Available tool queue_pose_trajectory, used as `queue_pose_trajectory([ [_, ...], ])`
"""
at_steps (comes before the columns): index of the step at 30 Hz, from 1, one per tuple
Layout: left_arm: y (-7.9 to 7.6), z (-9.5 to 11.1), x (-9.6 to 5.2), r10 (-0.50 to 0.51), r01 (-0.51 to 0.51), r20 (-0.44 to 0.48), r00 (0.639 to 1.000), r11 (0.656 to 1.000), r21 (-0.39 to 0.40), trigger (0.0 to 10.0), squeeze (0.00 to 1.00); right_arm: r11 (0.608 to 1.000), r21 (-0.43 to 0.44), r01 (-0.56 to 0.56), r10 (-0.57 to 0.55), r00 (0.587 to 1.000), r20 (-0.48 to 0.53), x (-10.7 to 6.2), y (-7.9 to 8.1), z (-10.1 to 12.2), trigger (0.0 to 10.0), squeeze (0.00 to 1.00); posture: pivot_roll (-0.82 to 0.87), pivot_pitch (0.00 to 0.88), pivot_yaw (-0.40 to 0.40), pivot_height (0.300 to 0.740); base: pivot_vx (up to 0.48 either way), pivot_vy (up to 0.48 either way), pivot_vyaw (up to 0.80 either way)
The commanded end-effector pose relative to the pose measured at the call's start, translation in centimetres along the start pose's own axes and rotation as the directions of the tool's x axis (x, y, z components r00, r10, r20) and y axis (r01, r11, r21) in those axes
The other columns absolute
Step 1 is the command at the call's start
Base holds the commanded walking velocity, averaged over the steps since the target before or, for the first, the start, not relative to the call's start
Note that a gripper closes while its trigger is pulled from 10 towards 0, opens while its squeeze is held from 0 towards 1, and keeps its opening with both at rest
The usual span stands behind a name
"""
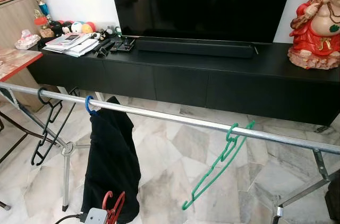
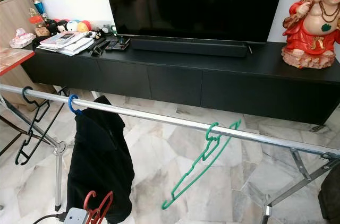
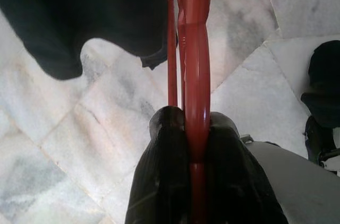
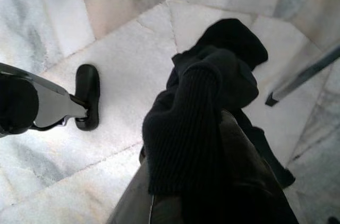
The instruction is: Hang hanger
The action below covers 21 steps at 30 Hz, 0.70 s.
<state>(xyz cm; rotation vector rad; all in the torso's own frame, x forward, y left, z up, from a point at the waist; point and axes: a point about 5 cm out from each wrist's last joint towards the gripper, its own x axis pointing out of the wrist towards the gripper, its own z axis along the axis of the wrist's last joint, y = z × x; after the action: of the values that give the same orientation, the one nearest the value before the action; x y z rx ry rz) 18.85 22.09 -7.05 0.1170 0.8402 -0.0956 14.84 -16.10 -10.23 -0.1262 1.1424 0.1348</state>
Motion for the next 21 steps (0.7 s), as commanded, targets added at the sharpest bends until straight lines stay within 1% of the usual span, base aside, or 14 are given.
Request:
queue_pose_trajectory([
  [1,0.4,-1.0,-0.3,0.018,-0.018,-0.039,0.999,1.000,-0.016,10.0,0.00,0.999,-0.032,-0.026,0.027,0.999,0.021,0.1,0.6,0.7,10.0,0.00,0.06,0.043,0.057,0.740,0.000,0.480,0.80],
  [3,0.4,-1.2,-0.4,0.020,-0.021,-0.041,0.999,1.000,-0.017,10.0,0.00,0.999,-0.037,-0.025,0.026,0.999,0.025,0.1,0.5,1.0,10.0,0.00,0.06,0.044,0.057,0.740,0.000,0.480,0.80],
  [7,0.4,-1.3,-0.4,0.021,-0.022,-0.044,0.999,1.000,-0.018,10.0,0.00,0.999,-0.013,-0.033,0.033,0.999,0.022,0.0,0.7,0.1,10.0,0.00,0.06,0.044,0.056,0.740,0.000,0.480,0.65],
  [17,0.1,-1.2,-0.3,0.014,-0.014,-0.039,0.999,1.000,-0.015,10.0,0.00,1.000,0.015,-0.024,0.023,1.000,0.020,0.0,0.8,-0.1,10.0,0.00,0.06,0.042,0.057,0.740,0.000,0.480,0.00],
  [21,0.2,-1.2,-0.3,0.014,-0.014,-0.040,0.999,1.000,-0.015,10.0,0.00,0.999,0.032,-0.015,0.014,1.000,0.023,0.0,0.8,-0.1,10.0,0.00,0.06,0.043,0.060,0.740,0.000,0.480,0.00],
])
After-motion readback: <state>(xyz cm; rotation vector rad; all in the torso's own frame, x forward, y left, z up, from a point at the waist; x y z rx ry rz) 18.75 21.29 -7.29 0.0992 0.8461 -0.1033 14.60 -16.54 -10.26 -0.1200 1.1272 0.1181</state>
